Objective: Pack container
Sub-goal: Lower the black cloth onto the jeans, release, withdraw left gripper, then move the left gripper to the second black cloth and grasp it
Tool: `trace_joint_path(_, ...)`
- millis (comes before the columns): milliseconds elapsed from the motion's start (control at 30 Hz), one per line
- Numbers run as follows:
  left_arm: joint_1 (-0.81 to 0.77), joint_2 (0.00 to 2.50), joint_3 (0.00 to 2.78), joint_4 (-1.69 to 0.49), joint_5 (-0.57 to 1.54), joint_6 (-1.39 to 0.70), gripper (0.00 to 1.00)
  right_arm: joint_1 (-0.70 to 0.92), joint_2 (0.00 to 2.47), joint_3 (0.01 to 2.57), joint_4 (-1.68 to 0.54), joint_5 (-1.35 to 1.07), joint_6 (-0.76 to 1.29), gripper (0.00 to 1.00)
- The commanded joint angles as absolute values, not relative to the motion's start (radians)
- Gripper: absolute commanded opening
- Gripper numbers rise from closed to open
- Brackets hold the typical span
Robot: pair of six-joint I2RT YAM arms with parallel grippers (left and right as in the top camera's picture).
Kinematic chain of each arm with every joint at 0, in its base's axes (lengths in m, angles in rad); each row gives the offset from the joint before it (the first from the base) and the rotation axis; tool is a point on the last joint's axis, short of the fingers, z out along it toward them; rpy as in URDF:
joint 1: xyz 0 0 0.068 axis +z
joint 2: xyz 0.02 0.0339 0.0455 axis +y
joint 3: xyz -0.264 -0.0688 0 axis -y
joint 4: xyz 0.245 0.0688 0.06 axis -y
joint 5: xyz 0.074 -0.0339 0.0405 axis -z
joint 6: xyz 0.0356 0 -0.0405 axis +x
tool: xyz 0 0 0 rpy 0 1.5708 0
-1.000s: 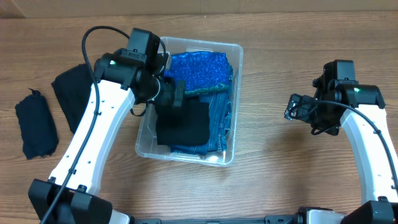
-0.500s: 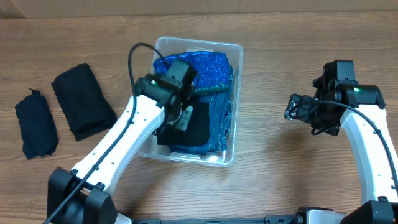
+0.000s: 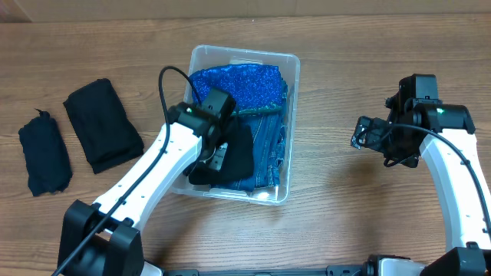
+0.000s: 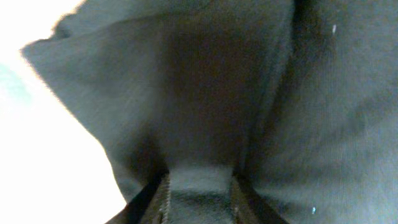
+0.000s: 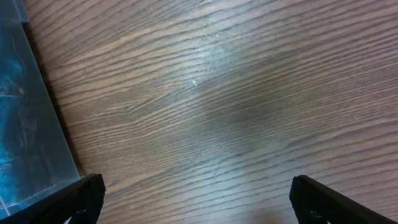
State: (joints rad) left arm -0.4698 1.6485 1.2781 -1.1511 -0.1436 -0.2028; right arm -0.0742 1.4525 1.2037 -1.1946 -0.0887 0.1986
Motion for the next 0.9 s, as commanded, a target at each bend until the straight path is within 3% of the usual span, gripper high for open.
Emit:
trace_joint_path(0, -0.463, 1.591, 1.465, -1.213, -0.170, -0.206, 0.43, -0.077, 1.449, 1.203, -1.192, -0.079, 0.200, 1.00)
trace_joint_path(100, -0.430, 1.523, 1.589, -1.269, -0.195, -0.206, 0.61, -0.077, 1.449, 1.203, -1.192, -0.079, 0.191, 1.00)
trace_joint_path(167, -0.367, 1.460, 1.629, -1.284, -0.198, -0.206, 0.93, -0.077, 1.449, 1.203, -1.192, -0.079, 0.191, 1.00)
trace_joint_path(200, -0.344, 1.442, 1.630, -1.284, -0.198, -0.206, 1.00, -0.077, 1.449, 1.203, -1.192, -0.079, 0.191, 1.00)
trace_joint_path(267, -0.255, 1.406, 1.625, -1.299, -0.196, -0.206, 1.00, -0.077, 1.449, 1.203, -1.191, -0.080, 0.191, 1.00)
trace_joint_path(333, -0.171, 1.400, 1.621, -1.325, -0.160, -0.206, 0.87, -0.077, 1.449, 1.203, -1.191, -0.080, 0.191, 1.00)
trace_joint_path(400, -0.088, 1.408, 1.600, -1.353, -0.073, -0.206, 0.65, -0.077, 1.449, 1.203, -1.190, -0.080, 0.191, 1.00)
trace_joint_path(433, -0.066, 1.412, 1.586, -1.359, -0.046, -0.205, 0.59, -0.077, 1.449, 1.203, -1.190, -0.080, 0.191, 1.00)
trace_joint_path(600, -0.014, 1.449, 1.431, -1.347, 0.025, -0.211, 0.51, -0.077, 1.449, 1.203, -1.191, -0.080, 0.191, 1.00)
trace_joint_path(867, -0.027, 1.538, 1.221, -1.268, 0.175, -0.217, 0.27, -0.077, 1.449, 1.203, -1.191, -0.080, 0.191, 1.00)
